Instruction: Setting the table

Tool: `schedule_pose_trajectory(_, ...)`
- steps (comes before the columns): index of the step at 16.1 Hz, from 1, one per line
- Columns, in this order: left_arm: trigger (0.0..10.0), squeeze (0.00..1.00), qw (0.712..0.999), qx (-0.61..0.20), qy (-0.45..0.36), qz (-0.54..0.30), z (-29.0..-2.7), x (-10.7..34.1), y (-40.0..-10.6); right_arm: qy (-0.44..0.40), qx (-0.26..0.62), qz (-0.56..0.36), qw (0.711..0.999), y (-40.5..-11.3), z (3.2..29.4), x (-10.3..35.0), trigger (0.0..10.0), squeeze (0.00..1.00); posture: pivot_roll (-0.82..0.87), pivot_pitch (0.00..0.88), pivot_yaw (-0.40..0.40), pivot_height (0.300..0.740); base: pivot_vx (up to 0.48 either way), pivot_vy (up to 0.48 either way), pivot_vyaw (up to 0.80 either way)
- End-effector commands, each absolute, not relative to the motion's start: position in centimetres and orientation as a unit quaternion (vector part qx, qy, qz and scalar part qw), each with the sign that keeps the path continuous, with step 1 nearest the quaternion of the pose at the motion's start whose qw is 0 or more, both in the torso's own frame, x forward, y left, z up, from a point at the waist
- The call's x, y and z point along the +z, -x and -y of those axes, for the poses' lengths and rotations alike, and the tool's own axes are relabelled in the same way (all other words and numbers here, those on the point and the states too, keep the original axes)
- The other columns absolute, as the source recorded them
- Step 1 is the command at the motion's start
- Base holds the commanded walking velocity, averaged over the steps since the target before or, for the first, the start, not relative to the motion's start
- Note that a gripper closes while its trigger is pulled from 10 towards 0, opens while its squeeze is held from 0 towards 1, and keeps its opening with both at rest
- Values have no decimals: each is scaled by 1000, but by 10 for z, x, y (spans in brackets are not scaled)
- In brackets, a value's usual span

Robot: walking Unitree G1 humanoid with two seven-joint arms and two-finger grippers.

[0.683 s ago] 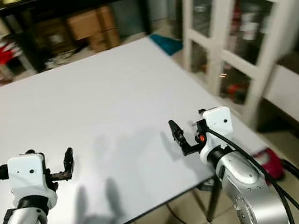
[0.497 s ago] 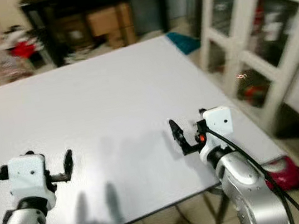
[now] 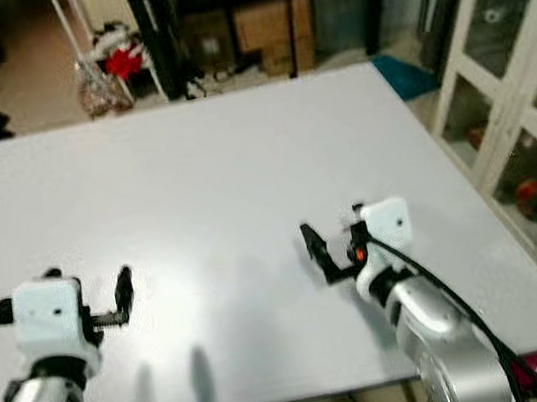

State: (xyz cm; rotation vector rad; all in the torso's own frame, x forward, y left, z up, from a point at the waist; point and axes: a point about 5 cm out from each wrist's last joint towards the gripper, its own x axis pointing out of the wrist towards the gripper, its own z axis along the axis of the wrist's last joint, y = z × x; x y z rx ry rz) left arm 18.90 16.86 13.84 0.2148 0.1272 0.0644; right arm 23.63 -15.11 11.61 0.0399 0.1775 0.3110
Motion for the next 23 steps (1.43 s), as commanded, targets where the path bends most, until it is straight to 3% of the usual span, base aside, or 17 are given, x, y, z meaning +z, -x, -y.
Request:
schedule_pose_trajectory(1, 10000, 0, 989, 47, -121, -70, -176, 137, -186, -32, 177, -85, 980, -238, 141, 117, 10000, 1000, -60, 0, 55, 740, 0, 382, 800)
schedule_pose_trajectory(23, 10000, 0, 984, 71, -146, -73, -186, 143, -179, -40, 202, -77, 975, -248, 129, 116, 10000, 1000, -9, 0, 5, 740, 0, 381, 783)
